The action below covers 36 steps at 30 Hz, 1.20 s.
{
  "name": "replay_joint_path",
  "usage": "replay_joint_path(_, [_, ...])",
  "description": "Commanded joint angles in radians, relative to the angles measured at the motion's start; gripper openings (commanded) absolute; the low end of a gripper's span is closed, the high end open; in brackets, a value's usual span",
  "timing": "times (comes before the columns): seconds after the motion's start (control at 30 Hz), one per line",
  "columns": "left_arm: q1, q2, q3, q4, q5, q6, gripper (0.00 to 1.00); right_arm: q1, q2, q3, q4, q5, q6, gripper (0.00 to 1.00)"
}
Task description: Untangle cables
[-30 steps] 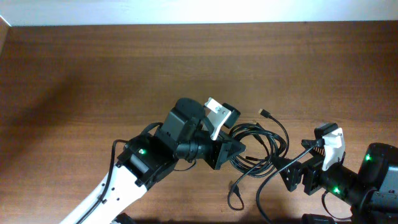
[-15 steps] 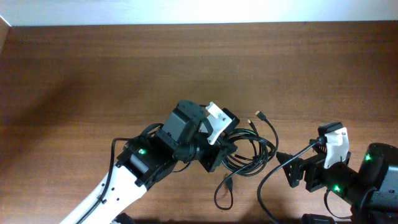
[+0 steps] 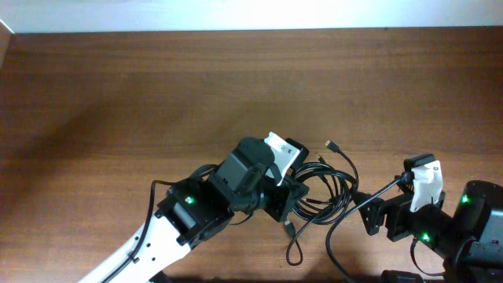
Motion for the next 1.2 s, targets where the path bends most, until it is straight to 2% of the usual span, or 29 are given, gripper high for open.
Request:
replay_joint_path(0.0, [-0.008, -0.021, 0.023, 0.007, -0.013, -0.012, 0.00, 0.000, 0.012, 0.005, 0.004, 0.096, 0.013, 0.99])
replay_joint_path(0.1, [-0.008, -0.021, 0.023, 0.008, -0.014, -0.012, 0.00, 0.000, 0.040, 0.005, 0.003, 0.078, 0.014, 0.99])
replay_joint_path(0.17, [-0.008, -0.020, 0.023, 0.007, -0.041, -0.013, 0.00, 0.000, 0.058, 0.005, 0.003, -0.003, 0.013, 0.99])
replay_joint_path(0.27, [-0.008, -0.020, 0.023, 0.007, -0.173, -0.013, 0.00, 0.000, 0.062, 0.005, -0.008, -0.024, 0.013, 0.99])
replay_joint_path(0.33, [-0.008, -0.020, 0.023, 0.012, -0.204, -0.013, 0.00, 0.000, 0.062, 0.005, -0.023, -0.024, 0.013, 0.99])
replay_joint_path(0.53, [-0.011, -0.020, 0.023, 0.014, -0.140, -0.021, 0.00, 0.000, 0.062, 0.005, 0.034, -0.054, 0.013, 0.99])
replay_joint_path(0.8, [-0.074, -0.020, 0.023, 0.027, -0.143, -0.021, 0.00, 0.000, 0.078, 0.005, 0.063, -0.066, 0.013, 0.99])
replay_joint_path(0.97, [-0.074, -0.020, 0.023, 0.027, -0.132, -0.021, 0.00, 0.000, 0.078, 0.005, 0.053, 0.060, 0.013, 0.99])
replay_joint_path(1.17, [-0.074, -0.020, 0.023, 0.063, -0.071, -0.021, 0.00, 0.000, 0.137, 0.005, 0.050, 0.058, 0.058, 0.99])
